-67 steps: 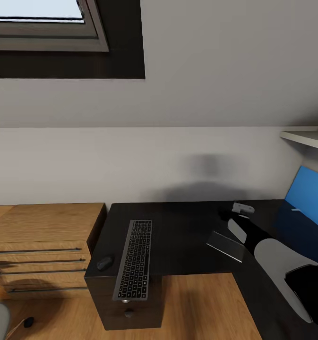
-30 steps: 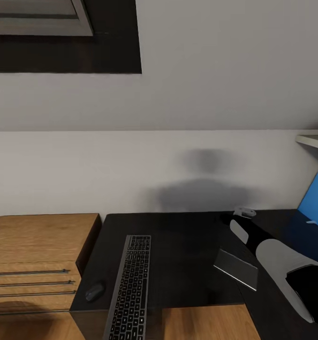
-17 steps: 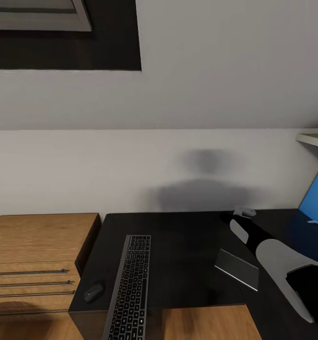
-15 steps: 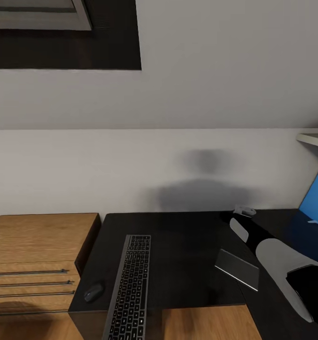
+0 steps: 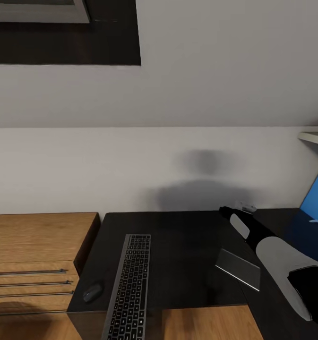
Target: In the bedroom, organize the workspace by keeping the computer under the desk, ensuring the monitor is on the desk, placing the keyboard on the desk next to the monitor, placing the mouse on the desk next to the keyboard, moving the folder from the swivel chair onto the desk next to the mouse, stacking the notebook on top of the folder with the pen on top of the notebook, and positioning the swivel chair next to the desk.
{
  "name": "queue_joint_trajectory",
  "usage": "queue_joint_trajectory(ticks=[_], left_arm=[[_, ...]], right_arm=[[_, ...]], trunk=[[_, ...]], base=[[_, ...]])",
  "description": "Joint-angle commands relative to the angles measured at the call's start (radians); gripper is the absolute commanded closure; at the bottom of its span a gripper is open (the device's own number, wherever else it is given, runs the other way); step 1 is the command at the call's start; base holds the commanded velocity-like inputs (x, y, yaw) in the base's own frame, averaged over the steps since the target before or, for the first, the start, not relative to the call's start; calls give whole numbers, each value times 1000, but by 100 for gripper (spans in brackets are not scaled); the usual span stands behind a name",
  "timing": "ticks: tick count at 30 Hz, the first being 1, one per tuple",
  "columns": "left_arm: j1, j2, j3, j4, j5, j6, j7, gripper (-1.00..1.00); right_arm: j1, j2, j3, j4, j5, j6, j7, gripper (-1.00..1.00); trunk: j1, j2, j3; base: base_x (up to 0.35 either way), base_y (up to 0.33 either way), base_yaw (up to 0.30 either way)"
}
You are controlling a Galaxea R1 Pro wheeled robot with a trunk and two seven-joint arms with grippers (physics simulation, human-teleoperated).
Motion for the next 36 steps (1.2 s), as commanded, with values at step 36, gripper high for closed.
queue_joint_trajectory(ticks=[36], left_arm=[[0,-7,-3,-1,9,-3,-8,-100]], right_arm=[[1,-3,11,36,1,-42,-1,-100]], trunk=[[138,-254,-114]], base=[[0,0,0]])
